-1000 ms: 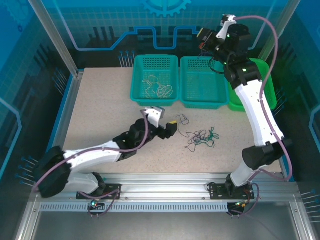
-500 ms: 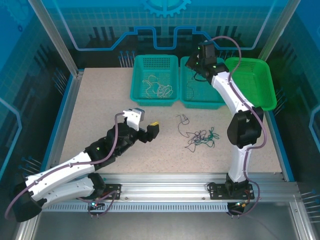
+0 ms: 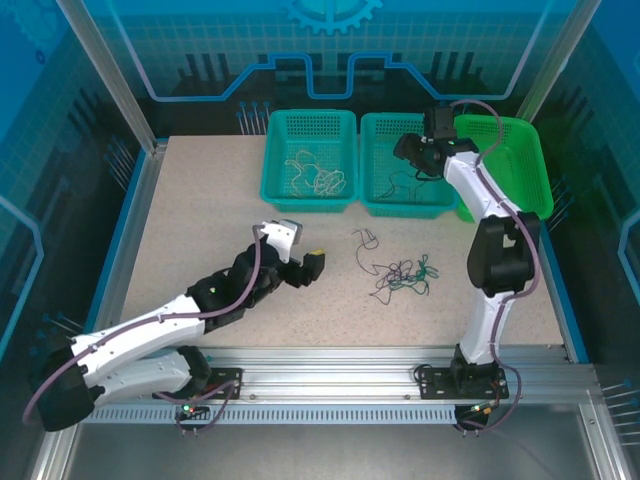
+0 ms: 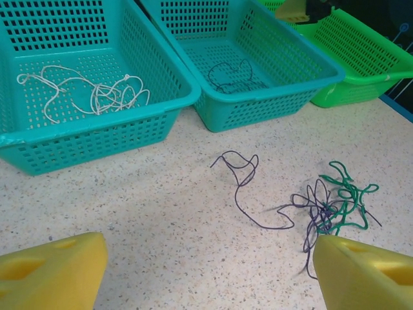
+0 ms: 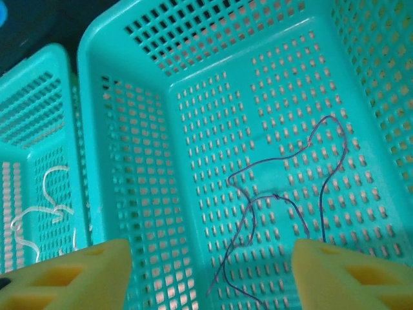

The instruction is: Untangle the cables

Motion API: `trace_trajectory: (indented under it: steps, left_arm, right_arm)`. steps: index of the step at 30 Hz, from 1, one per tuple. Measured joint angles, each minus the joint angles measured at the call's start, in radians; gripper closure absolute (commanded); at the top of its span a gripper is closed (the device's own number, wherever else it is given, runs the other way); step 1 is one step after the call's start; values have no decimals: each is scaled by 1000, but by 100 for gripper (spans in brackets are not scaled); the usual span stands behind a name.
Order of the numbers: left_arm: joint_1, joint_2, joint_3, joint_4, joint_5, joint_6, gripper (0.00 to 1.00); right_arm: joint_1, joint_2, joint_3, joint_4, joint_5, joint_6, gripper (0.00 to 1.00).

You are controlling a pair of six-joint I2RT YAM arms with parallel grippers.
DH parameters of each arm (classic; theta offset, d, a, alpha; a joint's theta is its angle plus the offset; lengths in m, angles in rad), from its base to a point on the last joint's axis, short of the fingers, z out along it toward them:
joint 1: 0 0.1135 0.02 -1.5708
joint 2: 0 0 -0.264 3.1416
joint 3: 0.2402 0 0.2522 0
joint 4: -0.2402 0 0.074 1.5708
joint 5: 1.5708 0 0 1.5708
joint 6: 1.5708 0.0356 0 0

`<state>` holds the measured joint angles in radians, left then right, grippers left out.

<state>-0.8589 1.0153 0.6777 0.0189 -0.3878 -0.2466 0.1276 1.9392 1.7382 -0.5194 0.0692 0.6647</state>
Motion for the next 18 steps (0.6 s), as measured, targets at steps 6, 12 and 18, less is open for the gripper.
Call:
trace_trajectory:
  steps: [6,12,18]
  left_arm:
    - [9,79,76,-14,43,-49,15]
    - [48,250,169,-16,105,-158,16]
    - [61,505,279,-29,151,-261,22]
  right_arm:
    - [-8,-293,-285,89,-87,-53,33]
    - [89,-702,-672,209,-59,-90,35]
    - [250,-932,-945,214,-14,-88,36]
